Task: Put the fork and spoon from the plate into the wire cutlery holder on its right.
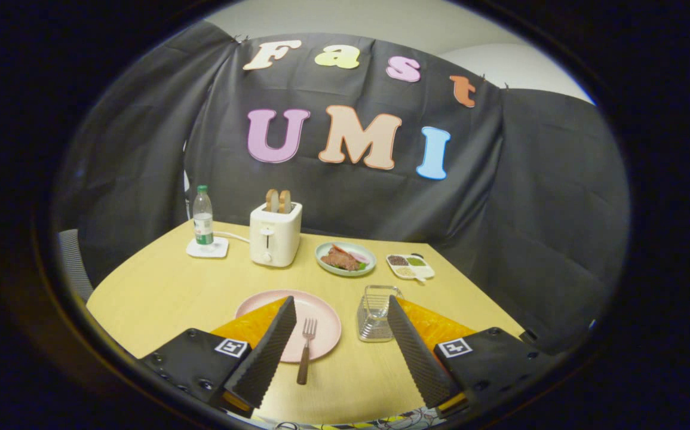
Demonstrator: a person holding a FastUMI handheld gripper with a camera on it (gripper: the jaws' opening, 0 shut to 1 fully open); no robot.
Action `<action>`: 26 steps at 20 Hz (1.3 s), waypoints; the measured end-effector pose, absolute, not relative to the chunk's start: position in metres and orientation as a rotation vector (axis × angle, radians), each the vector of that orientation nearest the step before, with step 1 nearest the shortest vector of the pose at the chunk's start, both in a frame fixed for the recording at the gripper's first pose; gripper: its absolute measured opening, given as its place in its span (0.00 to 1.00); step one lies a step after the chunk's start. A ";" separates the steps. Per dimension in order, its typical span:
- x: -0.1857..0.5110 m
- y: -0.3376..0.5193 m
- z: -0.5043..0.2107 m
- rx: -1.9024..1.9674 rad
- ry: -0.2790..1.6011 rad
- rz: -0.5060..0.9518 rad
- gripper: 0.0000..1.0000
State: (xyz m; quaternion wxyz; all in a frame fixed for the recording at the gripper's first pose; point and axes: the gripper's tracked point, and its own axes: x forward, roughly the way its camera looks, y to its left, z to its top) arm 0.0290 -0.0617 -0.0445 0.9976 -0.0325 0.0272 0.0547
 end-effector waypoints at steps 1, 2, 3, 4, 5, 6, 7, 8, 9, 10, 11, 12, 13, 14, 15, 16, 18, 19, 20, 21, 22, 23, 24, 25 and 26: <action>0.032 -0.061 -0.049 -0.064 0.063 0.115 0.99; 0.033 -0.059 -0.054 -0.064 0.074 0.121 0.99; 0.036 -0.058 -0.060 -0.063 0.085 0.123 0.99; 0.038 -0.056 -0.066 -0.059 0.096 0.127 0.99; 0.039 -0.055 -0.074 -0.056 0.111 0.129 0.99; 0.041 -0.053 -0.084 -0.053 0.130 0.131 0.99; 0.042 -0.050 -0.091 -0.050 0.147 0.130 0.98; 0.044 -0.048 -0.100 -0.040 0.164 0.128 0.98; 0.046 -0.046 -0.108 -0.023 0.179 0.131 0.98; 0.048 -0.043 -0.117 -0.002 0.194 0.131 0.97; 0.050 -0.041 -0.124 0.018 0.206 0.128 0.97; 0.052 -0.040 -0.131 0.031 0.219 0.121 0.97; 0.054 -0.038 -0.140 0.037 0.232 0.117 0.96; 0.056 -0.036 -0.148 0.034 0.248 0.115 0.96; 0.057 -0.034 -0.155 0.032 0.264 0.117 0.96; 0.056 -0.033 -0.162 0.030 0.276 0.120 0.94; 0.058 -0.027 -0.172 0.026 0.299 0.127 0.90; 0.059 -0.024 -0.179 0.020 0.312 0.126 0.87; 0.060 -0.023 -0.183 0.007 0.323 0.120 0.83; 0.060 -0.021 -0.185 -0.008 0.331 0.116 0.80; 0.061 -0.018 -0.189 -0.021 0.340 0.115 0.77; 0.062 -0.016 -0.193 -0.032 0.353 0.117 0.77; 0.066 -0.012 -0.196 -0.041 0.364 0.122 0.77; 0.066 -0.011 -0.199 -0.047 0.372 0.124 0.78; 0.065 -0.009 -0.200 -0.047 0.381 0.127 0.67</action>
